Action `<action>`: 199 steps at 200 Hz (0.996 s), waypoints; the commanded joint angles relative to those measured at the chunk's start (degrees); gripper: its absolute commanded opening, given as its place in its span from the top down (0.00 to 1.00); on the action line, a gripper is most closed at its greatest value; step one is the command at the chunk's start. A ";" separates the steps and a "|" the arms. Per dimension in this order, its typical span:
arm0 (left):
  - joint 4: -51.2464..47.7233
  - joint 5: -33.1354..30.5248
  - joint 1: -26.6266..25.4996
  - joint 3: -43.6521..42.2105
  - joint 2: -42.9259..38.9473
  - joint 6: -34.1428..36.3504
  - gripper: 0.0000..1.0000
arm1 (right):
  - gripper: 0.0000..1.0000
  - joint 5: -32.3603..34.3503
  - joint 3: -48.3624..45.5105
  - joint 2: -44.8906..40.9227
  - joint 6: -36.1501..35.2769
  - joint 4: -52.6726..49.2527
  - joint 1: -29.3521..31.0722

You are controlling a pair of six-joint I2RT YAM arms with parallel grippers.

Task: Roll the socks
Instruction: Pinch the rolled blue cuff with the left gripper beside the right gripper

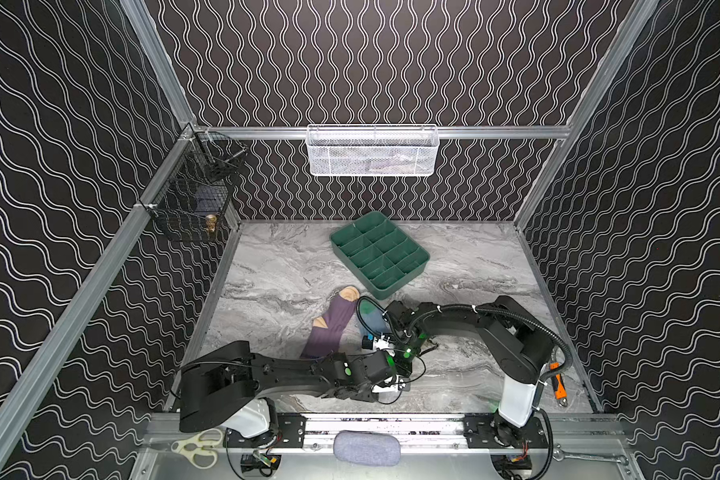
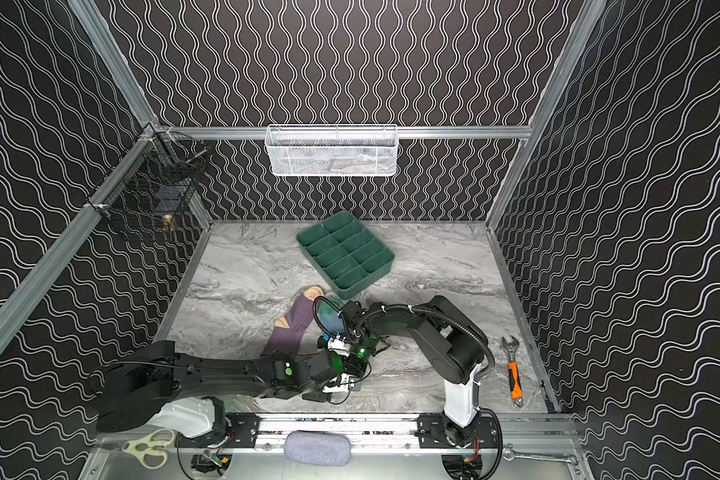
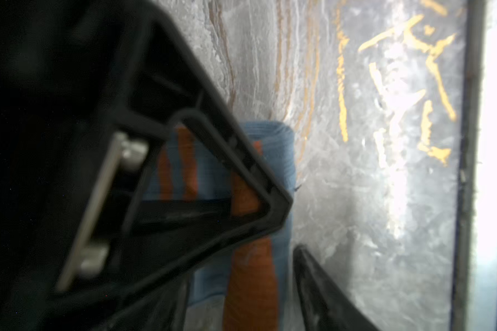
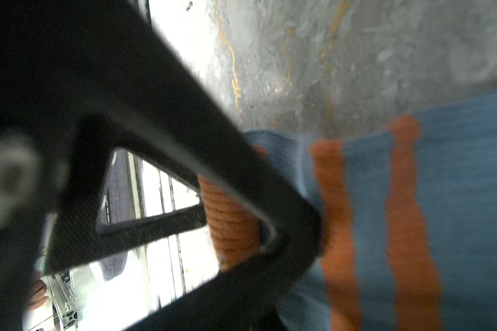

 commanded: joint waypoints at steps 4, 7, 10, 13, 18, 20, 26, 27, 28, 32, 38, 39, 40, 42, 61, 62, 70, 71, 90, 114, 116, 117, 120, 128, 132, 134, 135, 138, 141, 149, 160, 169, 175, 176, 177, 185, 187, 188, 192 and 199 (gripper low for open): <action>-3.11 2.27 0.03 -0.01 -0.71 -1.53 0.45 | 1.00 16.24 -0.56 1.00 -1.94 2.54 -0.13; -3.24 2.44 0.03 -0.14 -0.98 -1.54 0.45 | 1.00 16.26 -0.54 1.09 -1.86 2.57 -0.08; -3.36 2.61 -0.04 -0.24 -1.30 -1.59 0.45 | 1.00 16.24 -0.50 1.13 -1.83 2.56 -0.13; -3.54 2.84 -0.11 -0.36 -1.63 -1.69 0.45 | 1.00 16.17 -0.50 1.18 -1.87 2.47 -0.13; -3.92 3.36 -0.22 -0.50 -2.18 -1.64 0.45 | 1.00 16.09 -0.50 1.20 -1.88 2.49 -0.20; -4.17 3.54 -0.30 -0.56 -2.37 -1.55 0.45 | 1.00 16.06 -0.50 1.13 -1.86 2.44 -0.22; -4.47 3.74 -0.56 -0.85 -2.83 -1.43 0.45 | 1.00 16.06 -0.50 1.20 -1.90 2.43 -0.22; -4.52 3.75 -0.58 -0.92 -2.91 -1.38 0.45 | 1.00 16.06 -0.50 1.20 -1.90 2.43 -0.22; -4.55 3.75 -0.63 -0.91 -2.95 -1.36 0.45 | 1.00 16.06 -0.50 1.20 -1.86 2.47 -0.22; -4.57 3.62 -0.63 -1.16 -3.10 -1.17 0.45 | 1.00 16.14 -0.54 1.15 -1.84 2.54 -0.27; -4.70 3.46 -0.67 -1.45 -3.08 -1.08 0.46 | 1.00 16.21 -0.50 1.06 -1.88 2.65 -0.31; -4.68 3.47 -0.67 -1.49 -3.08 -1.08 0.47 | 1.00 16.22 -0.50 1.08 -1.89 2.62 -0.31; -4.63 3.43 -0.68 -1.50 -3.04 -1.03 0.47 | 1.00 16.23 -0.50 1.10 -1.90 2.65 -0.35; -4.61 3.41 -0.65 -1.51 -2.96 -1.02 0.47 | 1.00 16.23 -0.56 0.98 -1.86 2.61 -0.32; -3.97 3.07 -0.63 -1.08 -1.42 -1.15 0.51 | 1.00 16.08 -0.54 0.94 -1.83 2.71 -0.40; -3.92 3.06 -0.65 -1.04 -1.28 -1.24 0.51 | 1.00 16.07 -0.52 0.94 -1.83 2.70 -0.40; -3.36 2.84 -0.67 -0.81 -0.27 -1.42 0.53 | 1.00 15.90 -0.50 0.99 -1.80 2.73 -0.47; -3.31 2.77 -0.67 -0.77 -0.14 -1.42 0.53 | 1.00 15.93 -0.50 0.96 -1.76 2.71 -0.43; -2.47 1.86 -0.67 0.44 2.55 -2.09 0.55 | 1.00 15.64 -0.59 0.98 -1.64 2.75 -0.45; -1.76 1.50 -0.64 1.42 3.78 -2.70 0.59 | 1.00 15.36 -1.08 0.99 -1.40 2.97 -0.41; -1.76 1.65 -0.62 1.43 3.78 -2.73 0.60 | 1.00 15.36 -1.04 0.97 -1.38 2.97 -0.47; -1.72 1.64 -0.65 1.50 3.78 -2.74 0.60 | 1.00 15.35 -1.03 1.00 -1.42 2.96 -0.43; -1.64 1.67 -0.66 1.55 3.74 -2.68 0.62 | 1.00 15.35 -1.03 1.09 -1.44 2.88 -0.47; -1.52 1.63 -0.68 1.62 3.47 -2.95 0.67 | 1.00 15.36 -1.03 1.04 -1.34 2.87 -0.48; -1.58 1.79 -0.68 1.57 3.39 -3.06 0.69 | 1.00 15.44 -1.04 1.02 -1.42 2.93 -0.42; -1.65 1.85 -0.68 1.56 3.35 -3.07 0.70 | 1.00 15.44 -1.03 1.02 -1.45 2.94 -0.47; -1.66 1.83 -0.68 1.56 3.34 -3.04 0.70 | 1.00 15.44 -1.03 1.02 -1.37 2.86 -0.48; -1.67 1.87 -0.68 1.57 3.22 -3.01 0.72 | 1.00 15.41 -1.03 1.03 -1.37 2.84 -0.49; -1.75 1.90 -0.68 1.54 3.10 -3.03 0.74 | 1.00 15.48 -1.03 1.09 -1.35 2.82 -0.49; -2.05 1.95 -0.63 1.49 3.03 -2.84 0.79 | 1.00 15.55 -1.07 0.94 -1.34 2.91 -0.47; -2.81 1.99 -0.68 1.49 3.15 -2.53 0.88 | 1.00 15.63 -1.07 0.95 -1.29 2.99 -0.57; -3.36 1.77 -0.66 1.42 3.46 -2.48 0.95 | 1.00 15.76 -1.22 0.98 -1.10 3.20 -0.79; -3.79 1.64 -0.66 1.43 3.80 -2.40 1.00 | 1.00 15.79 -1.50 -0.79 -0.99 3.33 -0.89; -3.83 1.60 -0.67 1.41 3.88 -2.40 1.00 | 1.00 15.79 -1.48 -0.90 -1.01 3.36 -0.91; -3.85 1.62 -0.63 1.39 3.91 -2.35 1.00 | 1.00 15.79 -1.47 -0.95 -0.97 3.37 -0.92; -4.28 1.55 -0.65 1.52 4.27 -2.22 1.00 | 1.00 15.80 -1.88 -1.76 -0.74 3.72 -1.09; -4.30 1.51 -0.67 1.51 4.34 -2.28 1.00 | 1.00 15.79 -2.03 -1.89 -0.65 3.80 -1.17; -4.31 1.48 -0.67 1.53 4.36 -2.25 1.00 | 1.00 15.75 -2.10 -2.02 -0.62 3.86 -1.22; -4.48 1.50 -0.68 1.56 4.52 -2.22 1.00 | 1.00 15.71 -2.36 -2.47 -0.52 4.08 -1.32; -4.63 1.67 -0.67 1.61 4.66 -2.17 1.00 | 1.00 15.54 -2.71 -3.50 -0.26 4.32 -1.45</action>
